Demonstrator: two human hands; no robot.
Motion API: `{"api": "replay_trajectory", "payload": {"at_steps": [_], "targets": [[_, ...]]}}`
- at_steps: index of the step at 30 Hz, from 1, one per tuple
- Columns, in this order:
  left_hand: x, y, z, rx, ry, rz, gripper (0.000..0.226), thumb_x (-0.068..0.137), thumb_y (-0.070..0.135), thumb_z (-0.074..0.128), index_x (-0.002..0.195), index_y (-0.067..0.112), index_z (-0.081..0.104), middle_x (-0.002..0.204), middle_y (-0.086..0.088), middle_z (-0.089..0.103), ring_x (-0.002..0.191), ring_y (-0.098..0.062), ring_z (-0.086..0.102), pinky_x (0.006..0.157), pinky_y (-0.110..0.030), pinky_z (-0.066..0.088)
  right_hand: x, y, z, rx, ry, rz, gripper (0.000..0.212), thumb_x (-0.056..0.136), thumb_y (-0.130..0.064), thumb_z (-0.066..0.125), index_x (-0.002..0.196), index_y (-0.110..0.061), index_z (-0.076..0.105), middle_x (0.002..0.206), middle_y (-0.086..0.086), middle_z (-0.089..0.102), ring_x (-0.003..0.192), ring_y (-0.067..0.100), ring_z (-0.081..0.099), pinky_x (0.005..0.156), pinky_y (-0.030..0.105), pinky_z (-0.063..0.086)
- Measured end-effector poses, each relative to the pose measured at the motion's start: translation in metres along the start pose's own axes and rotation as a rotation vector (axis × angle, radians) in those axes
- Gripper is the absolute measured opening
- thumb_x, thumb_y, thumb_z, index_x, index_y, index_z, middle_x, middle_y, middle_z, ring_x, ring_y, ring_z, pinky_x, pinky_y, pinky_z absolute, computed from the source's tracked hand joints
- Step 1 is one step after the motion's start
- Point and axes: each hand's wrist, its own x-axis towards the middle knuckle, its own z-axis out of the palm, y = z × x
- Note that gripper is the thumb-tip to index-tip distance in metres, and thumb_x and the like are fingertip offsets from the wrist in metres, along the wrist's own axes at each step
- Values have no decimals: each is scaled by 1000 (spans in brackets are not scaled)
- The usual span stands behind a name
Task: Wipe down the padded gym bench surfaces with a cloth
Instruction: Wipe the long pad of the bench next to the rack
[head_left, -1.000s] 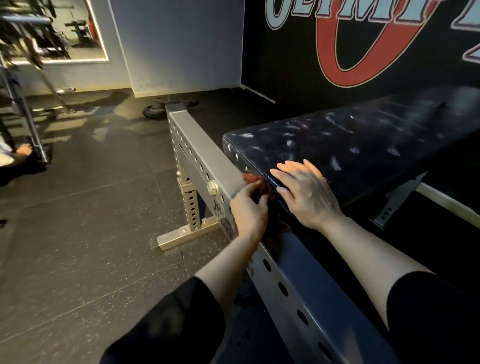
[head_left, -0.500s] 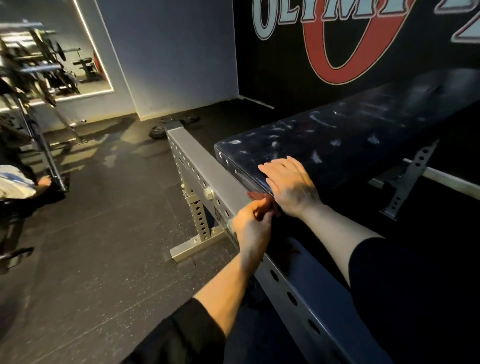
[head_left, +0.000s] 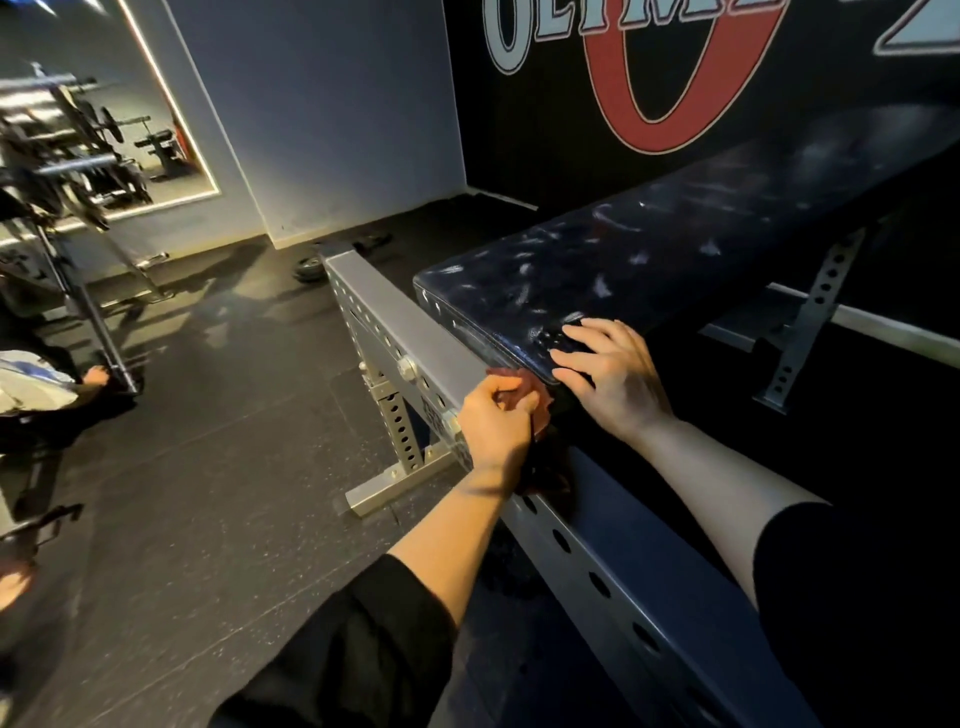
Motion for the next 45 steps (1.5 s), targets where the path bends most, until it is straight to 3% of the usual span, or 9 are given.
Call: {"api": "replay_trajectory", "payload": {"at_steps": [8, 13, 20, 24, 27, 32, 38, 42, 45], "targets": [[10, 14, 5, 33, 144, -97, 21, 82, -1, 61, 84, 20, 62, 86, 6, 64, 85, -13, 62, 79, -25, 50, -1, -4, -6, -9, -59, 59, 27, 91, -27, 61, 116, -19, 69, 134, 3, 57, 133, 22, 38, 115, 40, 21], [-10, 13, 11, -9, 105, -44, 20, 87, 9, 63, 106, 16, 67, 99, 10, 62, 92, -7, 58, 92, -23, 46, -4, -7, -12, -54, -102, 62, 32, 95, -31, 54, 125, -24, 62, 140, 0, 51, 138, 18, 30, 116, 39, 17], [36, 31, -9, 26, 161, -213, 5, 91, 18, 60, 92, 15, 56, 78, 7, 57, 81, -13, 55, 56, -19, 37, -2, -14, -19, -95, -167, 81, 37, 97, -35, 47, 132, -25, 56, 146, -4, 43, 140, 13, 23, 118, 33, 9], [2, 15, 0, 42, 85, 52, 16, 92, 12, 57, 109, 12, 56, 97, 6, 58, 87, -7, 54, 76, -12, 38, -3, -19, -11, -125, -85, 8, 40, 86, -33, 66, 120, -13, 65, 136, 5, 55, 132, 22, 41, 113, 36, 25], [-5, 4, 3, 84, 79, 109, 15, 86, 3, 61, 100, 9, 63, 90, 8, 59, 79, -2, 52, 71, 1, 35, 6, -23, 0, -93, -61, -72, 37, 78, -23, 73, 112, -10, 69, 122, 10, 64, 118, 30, 55, 104, 43, 38], [40, 11, -4, 105, 157, -61, 16, 84, 1, 57, 93, 11, 67, 93, -4, 69, 88, -20, 63, 79, -26, 48, 29, -29, 7, -48, -148, -22, 37, 93, -28, 56, 129, -18, 59, 140, 2, 50, 134, 19, 36, 115, 35, 20], [21, 4, 1, 72, 111, -5, 34, 89, 14, 61, 123, 12, 62, 120, -2, 63, 110, -16, 57, 91, -14, 32, 39, -24, 9, -49, -156, -23, 39, 97, -28, 47, 134, -20, 53, 141, 1, 48, 135, 17, 34, 116, 34, 19], [45, 4, -3, 160, 127, -10, 24, 90, 8, 59, 110, 10, 70, 109, -5, 69, 96, -12, 59, 77, -6, 30, 58, -30, 13, -71, -225, -100, 39, 97, -29, 46, 134, -23, 53, 144, -1, 45, 138, 16, 29, 118, 33, 14], [72, 1, -7, 186, 158, -23, 20, 87, 7, 61, 100, 12, 74, 101, -4, 71, 91, -17, 64, 81, -14, 42, 71, -29, 20, -138, -275, -193, 42, 97, -34, 43, 138, -25, 49, 147, -1, 42, 140, 16, 27, 119, 34, 7]]}}
